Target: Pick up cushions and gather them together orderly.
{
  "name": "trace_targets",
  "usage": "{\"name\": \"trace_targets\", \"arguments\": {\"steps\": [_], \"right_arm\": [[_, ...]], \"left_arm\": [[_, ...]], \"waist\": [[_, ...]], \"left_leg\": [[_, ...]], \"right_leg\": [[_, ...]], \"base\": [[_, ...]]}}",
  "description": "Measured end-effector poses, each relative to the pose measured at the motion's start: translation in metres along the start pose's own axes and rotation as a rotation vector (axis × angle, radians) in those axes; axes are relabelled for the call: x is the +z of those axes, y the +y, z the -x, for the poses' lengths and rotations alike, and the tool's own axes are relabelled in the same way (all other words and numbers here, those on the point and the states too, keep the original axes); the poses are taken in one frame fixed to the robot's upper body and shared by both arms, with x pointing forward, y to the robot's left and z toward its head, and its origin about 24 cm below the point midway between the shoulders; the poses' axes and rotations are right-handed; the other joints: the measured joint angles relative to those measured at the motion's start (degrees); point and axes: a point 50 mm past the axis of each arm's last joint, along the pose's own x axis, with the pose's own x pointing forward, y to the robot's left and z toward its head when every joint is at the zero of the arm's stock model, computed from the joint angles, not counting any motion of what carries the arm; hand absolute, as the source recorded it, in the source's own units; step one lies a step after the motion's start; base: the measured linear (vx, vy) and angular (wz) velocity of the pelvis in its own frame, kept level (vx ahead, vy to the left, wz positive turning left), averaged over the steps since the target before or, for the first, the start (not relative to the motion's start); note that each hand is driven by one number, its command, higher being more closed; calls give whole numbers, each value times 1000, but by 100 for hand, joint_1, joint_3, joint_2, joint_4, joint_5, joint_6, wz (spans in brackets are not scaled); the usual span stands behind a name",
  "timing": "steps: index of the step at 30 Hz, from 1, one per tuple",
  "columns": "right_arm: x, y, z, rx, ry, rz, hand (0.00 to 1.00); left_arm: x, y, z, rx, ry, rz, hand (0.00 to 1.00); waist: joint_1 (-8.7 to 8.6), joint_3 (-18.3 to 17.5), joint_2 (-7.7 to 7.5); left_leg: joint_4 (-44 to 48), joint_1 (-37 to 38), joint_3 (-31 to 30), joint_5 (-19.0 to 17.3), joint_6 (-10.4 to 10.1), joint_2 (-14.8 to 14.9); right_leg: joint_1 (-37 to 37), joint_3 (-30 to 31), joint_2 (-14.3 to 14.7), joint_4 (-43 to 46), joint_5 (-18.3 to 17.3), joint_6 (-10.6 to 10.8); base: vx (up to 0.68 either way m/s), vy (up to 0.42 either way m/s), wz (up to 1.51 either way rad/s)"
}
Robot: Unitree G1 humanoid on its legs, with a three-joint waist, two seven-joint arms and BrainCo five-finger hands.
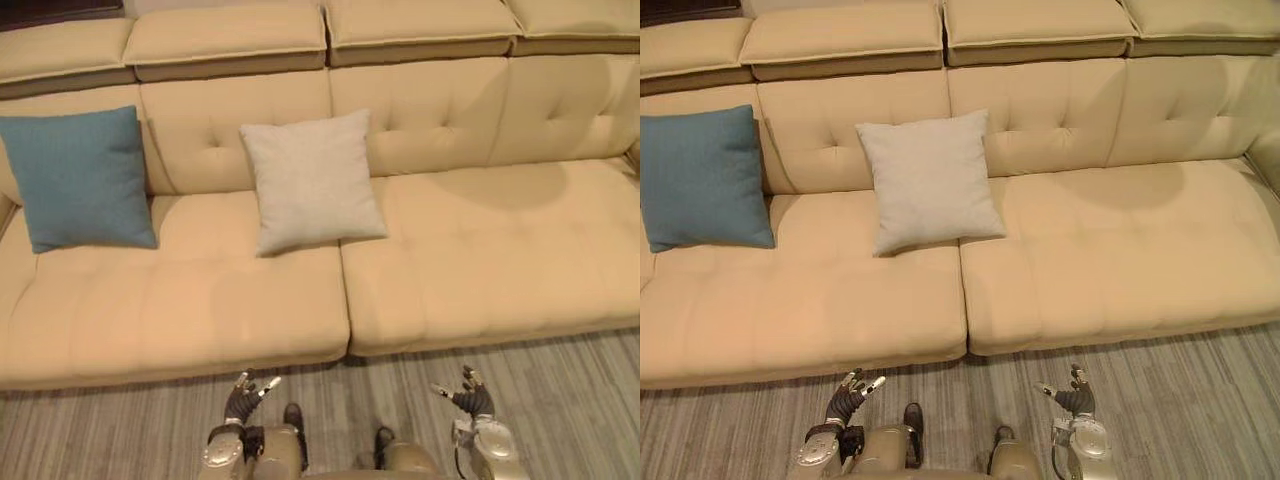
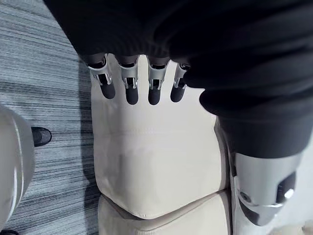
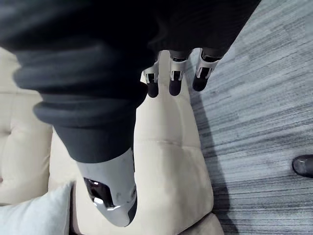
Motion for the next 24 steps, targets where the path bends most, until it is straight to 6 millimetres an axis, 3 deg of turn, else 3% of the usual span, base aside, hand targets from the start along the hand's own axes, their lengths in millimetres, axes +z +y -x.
{"name": "trace_targets", "arguments": {"steps": [5, 6, 7, 8, 9, 10, 11, 12, 14, 15, 16, 17, 18, 19, 20, 21, 22, 23, 24], "right_arm": [[10, 3, -4, 5, -29, -16, 0], [17, 5, -7, 10, -51, -20, 0], [25, 9, -10, 20, -74, -20, 0], [30, 13, -12, 31, -88, -19, 0], [36, 16, -14, 45, -106, -15, 0], [40, 17, -16, 51, -116, -8, 0], [40, 17, -16, 52, -114, -8, 0], [38, 19, -15, 60, -109, 0, 0], [39, 25, -15, 82, -110, 13, 0], [40, 29, -14, 94, -112, 14, 0], [41, 33, -14, 109, -116, 25, 0], [40, 33, -14, 109, -115, 28, 0], [38, 32, -13, 109, -108, 31, 0], [35, 35, -13, 109, -100, 39, 0], [35, 36, -13, 108, -98, 41, 0], [37, 34, -15, 90, -95, 51, 0], [34, 33, -16, 83, -81, 57, 0], [28, 31, -16, 79, -53, 65, 0], [23, 31, -16, 78, -32, 70, 0]], "left_arm": [[11, 2, -2, -1, -44, -9, 0], [14, 2, -2, -3, -59, -10, 0], [19, -1, -3, -8, -78, -8, 0], [22, -1, -3, -9, -89, -6, 0], [24, -2, -4, -12, -98, -7, 0], [29, -6, -5, -27, -118, -7, 0], [30, -7, -5, -31, -122, -8, 0], [31, -9, -5, -35, -123, -10, 0], [29, -9, -5, -41, -119, -17, 0], [31, -10, -5, -43, -122, -20, 0], [31, -11, -6, -47, -118, -23, 0], [31, -12, -6, -52, -113, -23, 0], [34, -15, -8, -58, -118, -22, 0], [38, -17, -10, -60, -127, -21, 0], [38, -20, -10, -67, -127, -21, 0], [38, -28, -10, -92, -128, -26, 0], [37, -31, -9, -100, -124, -25, 0], [33, -32, -8, -97, -108, -21, 0], [30, -32, -8, -91, -101, -21, 0]], "waist": [[-21, 8, 51], [-35, 35, 75], [-51, 57, 133], [-52, 68, 135], [-66, 136, 198], [-151, 193, 294], [-172, 205, 320], [-179, 177, 371], [-167, 153, 408], [-165, 138, 405], [-173, 146, 438], [-178, 154, 469], [-175, 145, 548], [-152, 164, 566], [-126, 175, 583], [-63, 254, 577], [15, 292, 541], [109, 345, 484], [180, 392, 421]], "left_leg": [[100, 157, 605, -172, -5, 128], [245, 156, 852, -340, -34, 219], [386, 160, 1293, -581, -99, 420], [407, 199, 1572, -668, -84, 542], [425, 341, 2050, -739, -102, 676], [354, 596, 2616, -776, -144, 811], [329, 722, 2853, -796, -180, 852], [339, 950, 3354, -860, -293, 970], [456, 1316, 4150, -908, -499, 1141], [637, 1500, 4310, -935, -561, 1255], [1084, 1649, 4255, -1011, -671, 1532], [1362, 1652, 4194, -1012, -670, 1686], [2256, 1527, 3763, -895, -431, 2143], [3418, 1085, 2625, -307, 378, 2417], [3797, 879, 2078, -236, 418, 2369], [4517, 366, 823, -715, 9, 1835], [4724, 134, 303, -928, -118, 1471], [4722, -141, -235, -1146, -138, 996], [4532, -394, -493, -1233, -112, 713]], "right_leg": [[-298, 1048, 214, -273, 474, 88], [-454, 1329, 307, -324, 647, 117], [-658, 1195, 411, -496, 1055, 9], [-727, 846, 414, -605, 1142, -211], [-817, 9, 277, -608, 1061, -579], [-909, -1569, -154, -349, 817, -982], [-889, -2187, -331, -258, 758, -1140], [-848, -3234, -605, -73, 666, -1370], [-791, -4071, -714, 30, 695, -1324], [-885, -3903, -581, 105, 828, -1127], [-1011, -3449, -325, 243, 892, -951], [-1023, -3313, -187, 287, 854, -921], [-992, -2986, 136, 351, 702, -957], [-863, -2586, 428, 359, 532, -1060], [-798, -2428, 504, 359, 490, -1100], [-642, -2002, 623, 387, 359, -1107], [-512, -1767, 645, 392, 300, -1092], [-268, -1467, 648, 367, 203, -1041], [-62, -1273, 647, 330, 119, -969]], "base": [[-49, 56, -113], [-122, 67, -211], [-108, 62, -221], [-118, 19, -234], [-65, 14, -230], [-58, 23, -219], [22, 30, -225], [77, -22, -191], [173, -120, -244], [293, -223, -283], [291, -206, -227], [345, -249, -201], [370, -227, -178], [361, -196, -180], [350, -57, -187], [260, 38, -153], [330, 91, -168], [354, 110, -130], [443, 158, -122]]}}
